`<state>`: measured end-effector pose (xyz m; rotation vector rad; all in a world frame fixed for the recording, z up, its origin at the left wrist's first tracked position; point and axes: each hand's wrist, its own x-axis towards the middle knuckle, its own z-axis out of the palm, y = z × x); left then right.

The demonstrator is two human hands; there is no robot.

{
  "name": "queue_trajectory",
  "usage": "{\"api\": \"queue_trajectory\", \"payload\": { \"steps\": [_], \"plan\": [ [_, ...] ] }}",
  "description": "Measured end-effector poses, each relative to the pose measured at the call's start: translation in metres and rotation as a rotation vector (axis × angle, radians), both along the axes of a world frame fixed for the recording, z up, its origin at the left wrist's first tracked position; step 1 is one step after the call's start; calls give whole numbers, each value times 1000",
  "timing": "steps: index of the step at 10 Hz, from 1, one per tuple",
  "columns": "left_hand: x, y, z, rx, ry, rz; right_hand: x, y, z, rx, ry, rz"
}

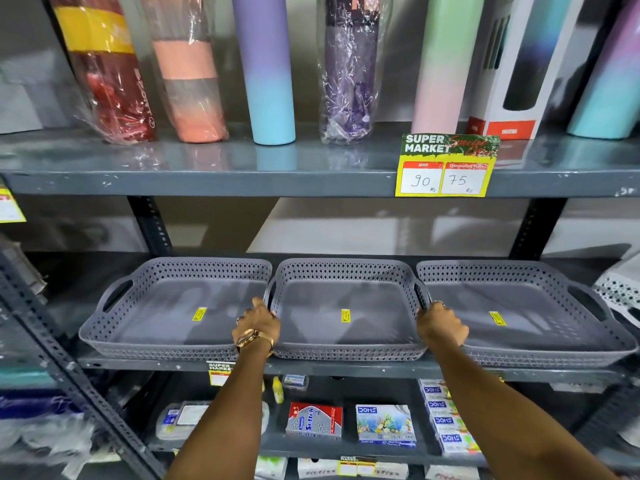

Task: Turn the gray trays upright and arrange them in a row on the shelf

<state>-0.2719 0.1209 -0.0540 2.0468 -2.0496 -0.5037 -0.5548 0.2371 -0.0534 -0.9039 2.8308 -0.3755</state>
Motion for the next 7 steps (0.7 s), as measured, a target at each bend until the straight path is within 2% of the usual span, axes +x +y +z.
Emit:
{"api": "queue_trajectory", "payload": {
  "steps": [3, 7],
  "plan": [
    [0, -2, -1, 2, -2, 19, 3, -1, 0, 20, -6, -24],
    [-2, 5, 5, -34, 23, 25, -1, 2, 0, -81, -7, 0]
  ]
}}
